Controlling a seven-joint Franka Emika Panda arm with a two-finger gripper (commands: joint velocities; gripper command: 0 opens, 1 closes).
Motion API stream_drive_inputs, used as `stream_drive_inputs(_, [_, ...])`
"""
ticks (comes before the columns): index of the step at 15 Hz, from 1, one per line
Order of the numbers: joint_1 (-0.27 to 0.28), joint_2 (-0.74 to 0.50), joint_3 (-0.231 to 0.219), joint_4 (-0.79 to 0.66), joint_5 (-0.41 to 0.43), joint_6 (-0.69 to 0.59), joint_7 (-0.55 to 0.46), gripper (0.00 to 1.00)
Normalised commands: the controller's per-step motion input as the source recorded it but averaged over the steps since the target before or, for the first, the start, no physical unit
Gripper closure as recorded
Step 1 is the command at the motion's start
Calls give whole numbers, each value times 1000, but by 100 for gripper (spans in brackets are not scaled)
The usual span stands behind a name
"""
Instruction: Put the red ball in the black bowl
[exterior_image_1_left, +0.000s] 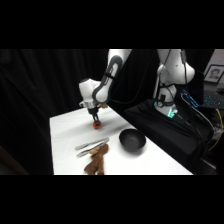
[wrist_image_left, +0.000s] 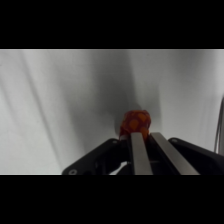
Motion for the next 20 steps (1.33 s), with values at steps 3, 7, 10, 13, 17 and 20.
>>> stream_drive_inputs(3, [110, -437, -88, -253, -153, -119, 70, 95])
stream_drive_inputs(7, [118, -458, -82, -265, -138, -181, 85, 95])
stream_drive_inputs(10, [137, -499, -49, -325, -121, -171, 80, 95])
stream_drive_inputs(13, [158, -533, -23, -384, -128, -126, 94, 95])
stream_drive_inputs(17, [158, -534, 13, -399, -131, -98, 116, 95])
stream_drive_inputs(20, [157, -494, 56, -387, -123, -84, 147, 95])
